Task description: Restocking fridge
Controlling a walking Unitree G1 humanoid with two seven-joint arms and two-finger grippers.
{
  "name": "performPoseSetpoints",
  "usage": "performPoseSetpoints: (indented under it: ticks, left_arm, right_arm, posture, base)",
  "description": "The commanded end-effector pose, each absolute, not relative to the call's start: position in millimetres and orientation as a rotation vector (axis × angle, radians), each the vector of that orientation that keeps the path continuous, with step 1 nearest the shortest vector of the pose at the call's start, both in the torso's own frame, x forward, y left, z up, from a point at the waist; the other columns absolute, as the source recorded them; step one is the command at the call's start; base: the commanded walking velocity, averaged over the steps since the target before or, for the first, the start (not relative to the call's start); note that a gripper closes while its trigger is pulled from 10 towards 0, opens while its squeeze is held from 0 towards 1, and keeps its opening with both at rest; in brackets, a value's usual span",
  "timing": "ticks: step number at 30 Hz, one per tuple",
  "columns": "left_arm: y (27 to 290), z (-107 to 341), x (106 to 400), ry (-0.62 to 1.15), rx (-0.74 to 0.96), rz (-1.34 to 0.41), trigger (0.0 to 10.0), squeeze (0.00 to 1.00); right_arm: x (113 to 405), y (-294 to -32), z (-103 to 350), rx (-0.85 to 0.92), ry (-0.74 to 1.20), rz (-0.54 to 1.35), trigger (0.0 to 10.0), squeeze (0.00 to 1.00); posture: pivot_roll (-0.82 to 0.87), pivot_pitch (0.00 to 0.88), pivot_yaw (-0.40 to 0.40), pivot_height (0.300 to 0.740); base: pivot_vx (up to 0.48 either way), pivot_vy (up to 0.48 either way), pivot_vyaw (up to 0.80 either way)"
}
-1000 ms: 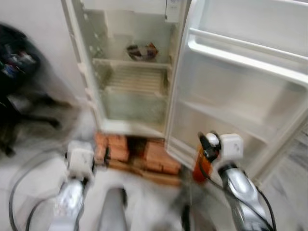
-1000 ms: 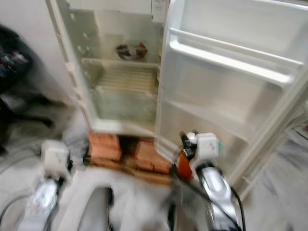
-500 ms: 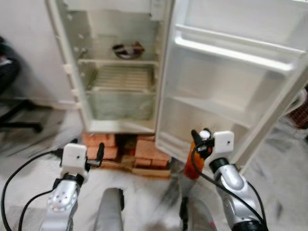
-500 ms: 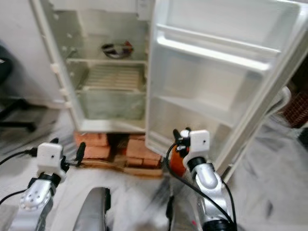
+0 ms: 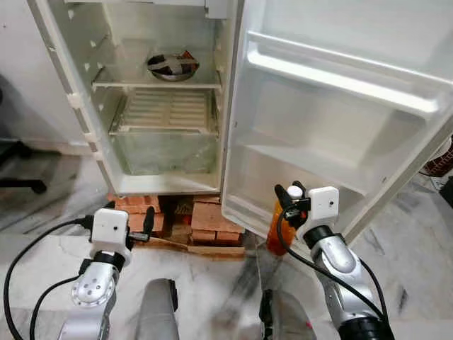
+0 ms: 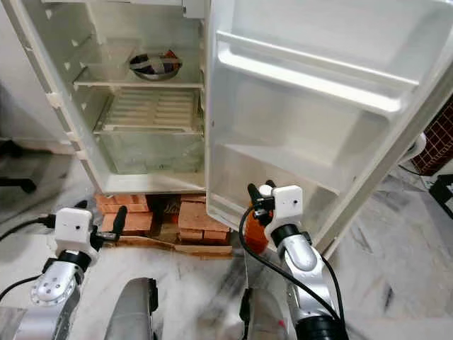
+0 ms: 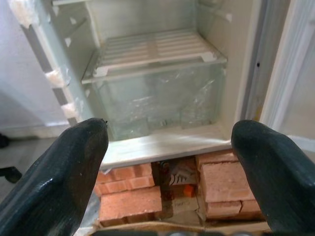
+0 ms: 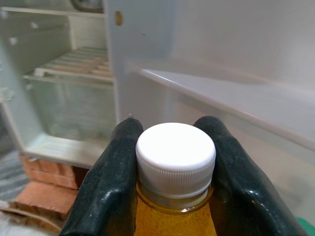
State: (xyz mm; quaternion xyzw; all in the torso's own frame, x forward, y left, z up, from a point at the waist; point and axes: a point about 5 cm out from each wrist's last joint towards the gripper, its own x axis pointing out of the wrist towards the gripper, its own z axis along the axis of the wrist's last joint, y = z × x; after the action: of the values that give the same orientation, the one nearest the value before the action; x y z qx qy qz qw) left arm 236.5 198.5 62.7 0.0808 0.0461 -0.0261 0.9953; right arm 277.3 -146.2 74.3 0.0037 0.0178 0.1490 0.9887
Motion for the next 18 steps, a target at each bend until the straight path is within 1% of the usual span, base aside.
performPoseSetpoints:
  ticks: [1, 12, 18]
  left_arm:
    - [197.3, 60.9, 235.6, 0.1, 0.161, -0.06, 10.0, 0.0]
    - [196.2, 60.7, 236.0, 0.099, 0.164, -0.065, 10.0, 0.0]
    - [194.5, 59.4, 235.1, 0.102, 0.163, -0.073, 10.0, 0.0]
  right_arm:
    - [277.1, -144.3, 80.7, 0.002, 0.001, 0.331, 10.0, 0.0]
    - [278.5, -140.8, 81.1, -0.008, 0.0, 0.371, 10.0, 0.0]
    - [280.5, -141.6, 82.1, -0.016, -0.002, 0.374, 10.0, 0.0]
  posture:
    - [0.05, 0.0, -0.045, 0.611]
    - [0.05, 0.0, -0.049, 0.611]
    - [0.06, 0.0, -0.054, 0.611]
  base:
    - [0.262, 0.0, 0.0]
    - [0.279, 0.0, 0.0]
    - [0.0, 0.0, 0.0]
